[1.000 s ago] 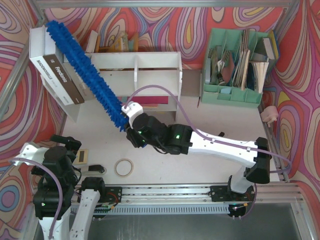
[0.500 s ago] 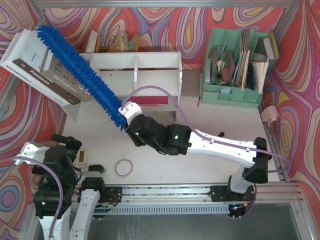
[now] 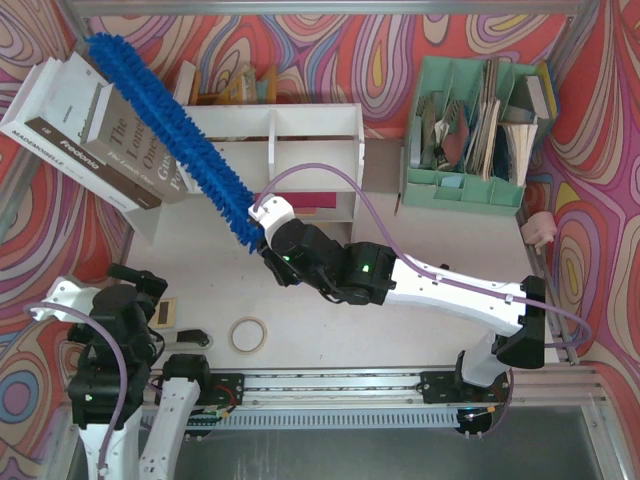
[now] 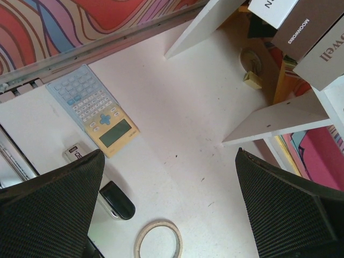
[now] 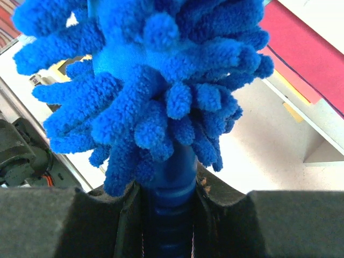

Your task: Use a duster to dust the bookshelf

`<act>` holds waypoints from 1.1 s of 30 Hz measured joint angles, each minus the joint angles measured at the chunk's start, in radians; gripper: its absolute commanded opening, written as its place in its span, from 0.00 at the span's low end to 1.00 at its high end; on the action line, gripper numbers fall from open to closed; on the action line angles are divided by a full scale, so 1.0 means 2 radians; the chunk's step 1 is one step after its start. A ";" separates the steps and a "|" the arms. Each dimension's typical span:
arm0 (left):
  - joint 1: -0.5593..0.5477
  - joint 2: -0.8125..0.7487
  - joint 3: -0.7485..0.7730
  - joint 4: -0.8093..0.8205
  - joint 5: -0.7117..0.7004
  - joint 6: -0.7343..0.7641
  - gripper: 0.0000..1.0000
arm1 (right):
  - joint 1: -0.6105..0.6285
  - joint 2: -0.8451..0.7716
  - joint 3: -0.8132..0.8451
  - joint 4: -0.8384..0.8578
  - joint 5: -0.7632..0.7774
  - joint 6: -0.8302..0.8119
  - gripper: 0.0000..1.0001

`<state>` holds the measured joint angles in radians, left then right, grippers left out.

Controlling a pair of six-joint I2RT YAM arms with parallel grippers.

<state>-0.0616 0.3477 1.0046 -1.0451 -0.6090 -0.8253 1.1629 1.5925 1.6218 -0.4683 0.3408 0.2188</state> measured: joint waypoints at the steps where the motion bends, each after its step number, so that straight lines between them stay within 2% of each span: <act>1: 0.000 0.002 -0.001 0.000 0.002 0.000 0.98 | 0.001 0.000 0.001 -0.001 -0.002 -0.001 0.00; 6: 0.000 0.004 -0.005 0.000 0.006 0.000 0.99 | 0.007 0.004 0.018 -0.010 -0.016 -0.008 0.00; 11: 0.000 0.004 -0.006 0.000 0.006 0.000 0.98 | 0.010 0.030 0.069 -0.014 -0.033 -0.017 0.00; 23: 0.000 0.001 -0.012 0.000 0.004 0.000 0.98 | 0.016 0.148 0.215 -0.060 -0.066 -0.044 0.00; 33: 0.000 -0.001 -0.015 0.000 0.003 0.002 0.98 | 0.007 0.167 0.227 -0.068 -0.063 -0.056 0.00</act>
<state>-0.0616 0.3458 0.9741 -1.0454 -0.6022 -0.8215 1.1778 1.9259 2.0758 -0.6048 0.2157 0.1074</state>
